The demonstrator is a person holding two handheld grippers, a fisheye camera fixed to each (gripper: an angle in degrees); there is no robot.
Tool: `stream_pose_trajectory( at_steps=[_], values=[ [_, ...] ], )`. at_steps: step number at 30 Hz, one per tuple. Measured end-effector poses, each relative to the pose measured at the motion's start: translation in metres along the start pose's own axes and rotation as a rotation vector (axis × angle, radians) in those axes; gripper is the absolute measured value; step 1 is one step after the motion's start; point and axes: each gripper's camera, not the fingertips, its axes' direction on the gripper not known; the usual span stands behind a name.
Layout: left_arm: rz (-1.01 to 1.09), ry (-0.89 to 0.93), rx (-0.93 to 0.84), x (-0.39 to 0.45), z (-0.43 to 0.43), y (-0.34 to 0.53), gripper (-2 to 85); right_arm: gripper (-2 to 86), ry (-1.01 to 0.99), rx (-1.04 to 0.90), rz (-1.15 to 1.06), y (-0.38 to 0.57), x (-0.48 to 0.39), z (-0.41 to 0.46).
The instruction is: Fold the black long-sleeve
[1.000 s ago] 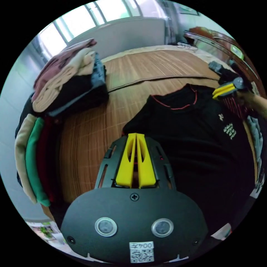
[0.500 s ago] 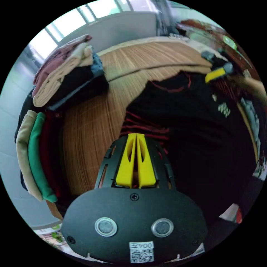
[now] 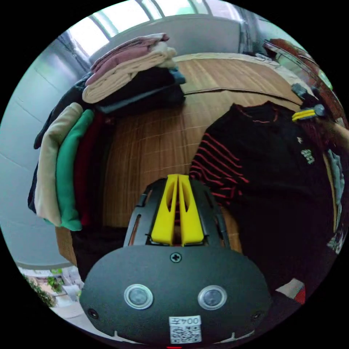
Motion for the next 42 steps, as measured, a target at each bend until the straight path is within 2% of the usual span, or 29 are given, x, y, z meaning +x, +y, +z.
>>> stream_pose_trajectory(
  at_steps=[2,3,4,6,9,14,17,19,21,23,25,26,27,35,39,42],
  values=[
    [0.100,0.043,-0.068,0.030,0.015,0.017,0.6,6.7,0.002,0.004,0.007,0.000,-0.001,-0.001],
    [0.151,-0.033,-0.159,0.041,0.035,0.029,0.6,6.7,0.002,0.006,0.009,0.001,-0.001,-0.001],
    [0.163,-0.120,-0.147,0.040,0.043,0.042,0.6,6.6,0.002,0.008,0.008,0.001,-0.001,-0.002],
    [0.055,-0.181,-0.201,0.014,0.048,0.048,0.6,6.5,-0.003,0.002,0.010,0.000,0.000,-0.003],
    [-0.084,-0.145,-0.230,-0.027,0.040,0.053,0.5,6.4,-0.024,0.006,0.024,0.000,0.004,-0.007],
    [-0.062,-0.309,-0.355,-0.023,0.030,0.035,0.5,6.5,-0.056,0.084,0.067,0.017,0.004,-0.037],
    [-0.059,-0.293,-0.211,0.000,0.011,0.009,0.6,6.3,-0.055,0.149,0.116,0.028,0.004,-0.051],
    [-0.038,-0.171,-0.053,0.027,0.007,-0.017,0.6,6.2,-0.025,0.185,0.129,0.030,0.000,-0.053],
    [-0.019,-0.101,-0.004,0.046,0.027,-0.040,0.6,6.3,-0.007,0.193,0.133,0.025,-0.007,-0.049],
    [0.010,-0.098,-0.027,0.061,0.065,-0.061,0.5,7.0,0.011,0.153,0.126,0.015,-0.017,-0.032],
    [0.036,-0.140,-0.122,0.067,0.122,-0.083,0.4,7.5,0.044,0.080,0.120,0.010,-0.023,-0.014],
    [0.035,-0.147,-0.137,0.066,0.133,-0.086,0.3,7.8,0.080,0.138,0.129,0.011,-0.024,-0.017],
    [0.040,-0.163,-0.078,0.062,0.139,-0.092,0.2,8.1,0.093,0.125,0.138,0.010,-0.023,-0.015],
    [0.204,-0.162,0.029,0.047,0.191,-0.155,0.1,12.2,0.245,0.136,0.381,0.012,0.057,-0.022],
    [0.258,-0.168,0.040,0.039,0.221,-0.210,0.3,11.9,0.192,0.110,0.418,-0.002,0.111,-0.025],
    [0.221,-0.060,0.036,0.011,0.226,-0.230,0.5,10.8,0.107,0.201,0.470,0.002,0.131,-0.052]
  ],
)
